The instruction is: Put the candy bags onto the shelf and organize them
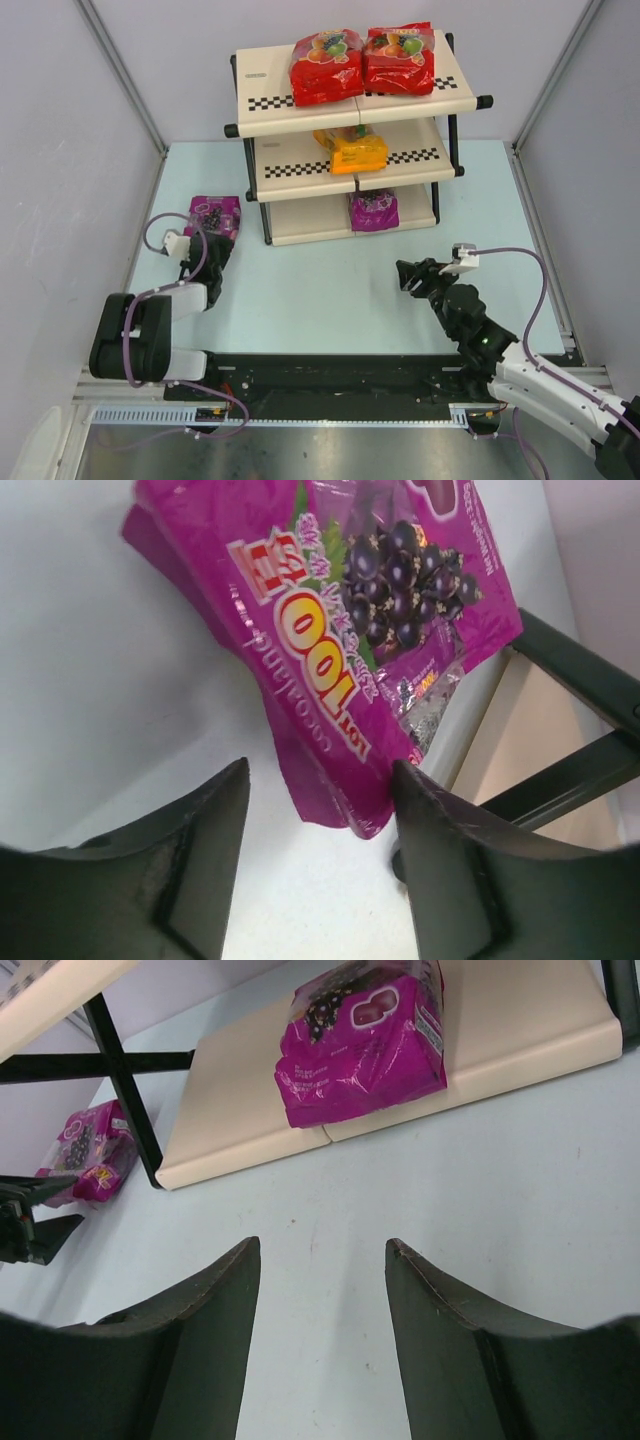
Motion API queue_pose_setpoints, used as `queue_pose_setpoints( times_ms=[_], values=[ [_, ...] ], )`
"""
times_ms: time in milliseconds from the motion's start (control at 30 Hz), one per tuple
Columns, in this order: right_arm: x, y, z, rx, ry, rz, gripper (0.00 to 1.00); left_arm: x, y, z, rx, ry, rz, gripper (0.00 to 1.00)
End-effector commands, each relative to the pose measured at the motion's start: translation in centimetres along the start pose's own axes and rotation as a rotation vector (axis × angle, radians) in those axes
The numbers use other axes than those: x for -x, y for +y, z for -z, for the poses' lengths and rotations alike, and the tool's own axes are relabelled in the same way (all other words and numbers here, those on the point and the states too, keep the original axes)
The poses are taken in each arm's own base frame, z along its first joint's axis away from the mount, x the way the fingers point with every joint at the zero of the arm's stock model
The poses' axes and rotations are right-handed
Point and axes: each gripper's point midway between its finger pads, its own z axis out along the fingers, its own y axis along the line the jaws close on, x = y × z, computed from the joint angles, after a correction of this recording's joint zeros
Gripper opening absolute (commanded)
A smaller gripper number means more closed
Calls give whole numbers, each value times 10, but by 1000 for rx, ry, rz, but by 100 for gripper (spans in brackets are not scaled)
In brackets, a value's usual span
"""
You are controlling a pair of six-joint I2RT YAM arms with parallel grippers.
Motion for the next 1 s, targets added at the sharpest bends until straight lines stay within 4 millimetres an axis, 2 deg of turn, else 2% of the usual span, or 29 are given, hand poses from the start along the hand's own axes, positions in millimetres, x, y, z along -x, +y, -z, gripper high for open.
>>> queue_pose_setpoints(
  times_ms=[0,67,100,133,233,267,300,333,367,400,433,467,500,533,567,600,633,667,700,733,800,900,933,967],
  values=[
    [3,-5,3,-10,-11,-1,57,16,-36,-9,-112,-50,72,46],
    [6,-5,5,-5,-19,-3,58,14,-35,-12,-110,-48,62,29],
    [6,-5,6,-6,-18,0,57,14,-35,-12,-109,-48,51,10],
    [7,-6,6,-8,-20,-1,57,14,-36,-11,-114,-42,49,1],
    [10,-6,10,-6,-28,-8,58,9,-31,-2,-122,-19,54,0],
    [11,-6,10,-5,-30,-11,57,14,-37,6,-154,-26,69,0],
    [13,-6,12,-3,-34,-15,57,9,-25,12,-139,-9,64,0],
    [13,-5,13,3,-34,-22,58,6,-23,19,-150,1,71,0],
    [15,-4,14,6,-35,-28,57,10,-34,36,-220,3,93,0],
    [14,-3,16,9,-32,-29,57,-3,-17,44,-206,32,97,0],
    [17,-2,18,17,-41,-35,57,-5,-16,54,-225,42,104,0],
    [19,-1,18,19,-46,-39,57,-19,-3,63,-195,81,85,0],
    [19,-1,20,20,-42,-40,57,-17,-4,81,-253,69,129,0],
    [21,-1,21,23,-49,-46,57,-22,-1,89,-264,78,139,0],
    [22,-1,22,22,-51,-48,57,-41,17,98,-222,129,104,0],
    [23,-1,24,19,-48,-46,57,-36,7,113,-296,125,180,0],
    [25,0,25,21,-54,-50,57,-41,8,121,-304,147,192,0],
    [25,-1,26,15,-51,-48,57,-57,22,130,-269,200,186,0],
    [27,-2,27,14,-57,-51,57,-51,10,144,-344,202,243,0],
    [30,1,29,25,-66,-59,57,-76,29,149,-315,273,190,0],
    [27,-4,30,7,-55,-54,57,-79,28,156,-333,286,231,0],
    [27,-6,32,-2,-53,-60,57,-90,22,165,-349,318,162,0],
    [27,-6,32,-2,-52,-60,57,-101,23,166,-339,338,114,0],
    [26,-5,33,0,-50,-60,57,-96,10,172,-350,333,98,0]
  ],
)
